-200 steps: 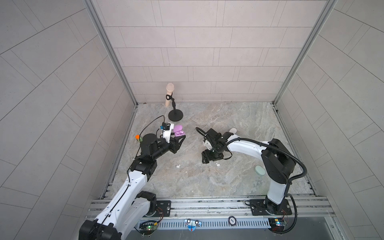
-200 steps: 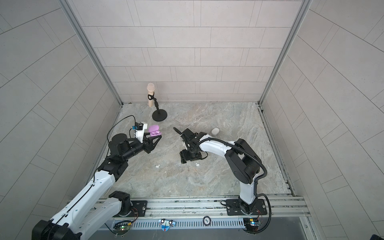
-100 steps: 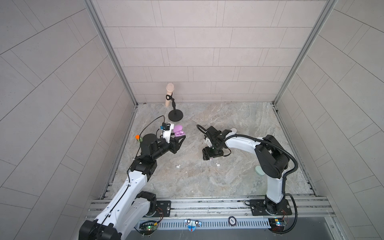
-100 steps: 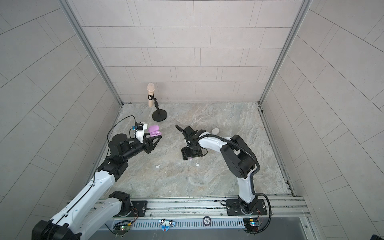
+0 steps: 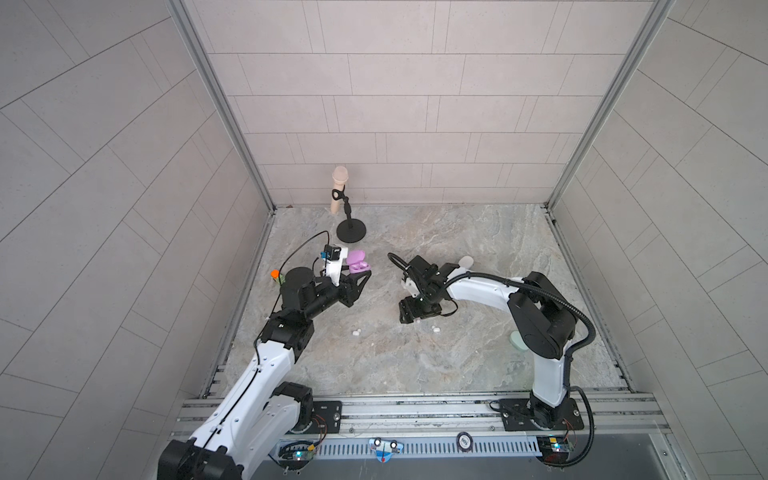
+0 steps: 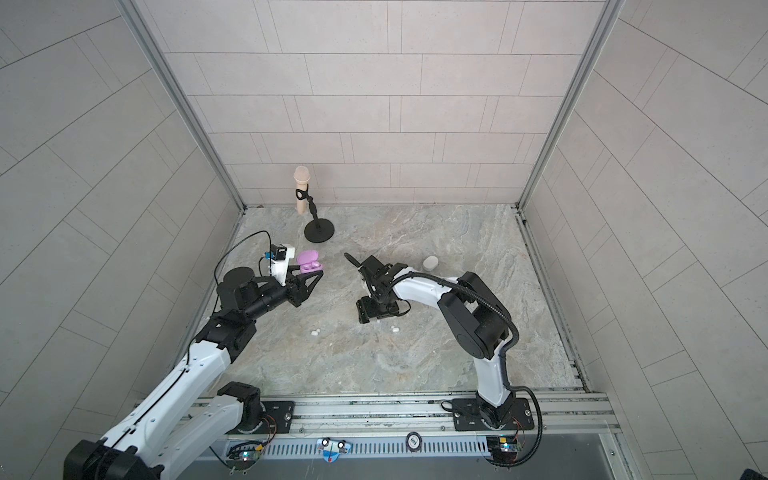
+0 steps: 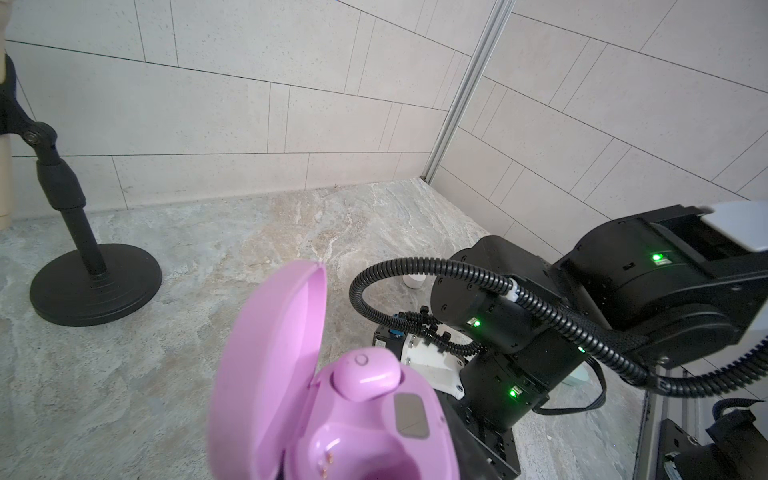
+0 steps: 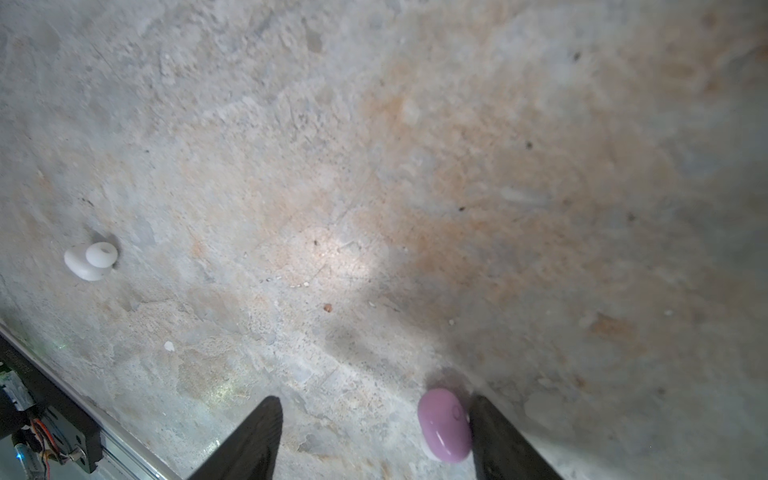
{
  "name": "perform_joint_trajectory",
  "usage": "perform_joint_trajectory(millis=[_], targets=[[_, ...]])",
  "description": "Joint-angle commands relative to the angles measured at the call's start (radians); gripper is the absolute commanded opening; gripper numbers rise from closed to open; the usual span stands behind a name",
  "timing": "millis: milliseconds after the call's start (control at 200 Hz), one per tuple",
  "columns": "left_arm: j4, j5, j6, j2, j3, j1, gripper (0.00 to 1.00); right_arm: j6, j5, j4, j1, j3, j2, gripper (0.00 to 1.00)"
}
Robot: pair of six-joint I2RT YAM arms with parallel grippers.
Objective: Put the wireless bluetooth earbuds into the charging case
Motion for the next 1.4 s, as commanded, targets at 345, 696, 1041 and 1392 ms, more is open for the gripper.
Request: perform_joint_trajectory(millis=[345, 696, 1041, 1392], targets=[[0.023, 0.009, -0.004, -0.011, -0.002, -0.005, 0.18, 0.026, 0.036, -0.062, 0.039, 0.019, -0.068, 0.74], [0.029, 0.013, -0.007, -0.01, -0.001, -0.004, 0.18, 0.04, 0.216, -0.157, 0.074, 0.08, -0.069, 0.57], [0.039, 0.02, -0.018, -0.019, -0.005, -0.005, 0.18, 0.04, 0.347, -0.221, 0.127, 0.151, -0.004, 0.43], [0.037, 0.02, -0.019, -0.021, -0.005, -0.005, 0.18, 0.037, 0.303, -0.195, 0.128, 0.167, 0.061, 0.38]])
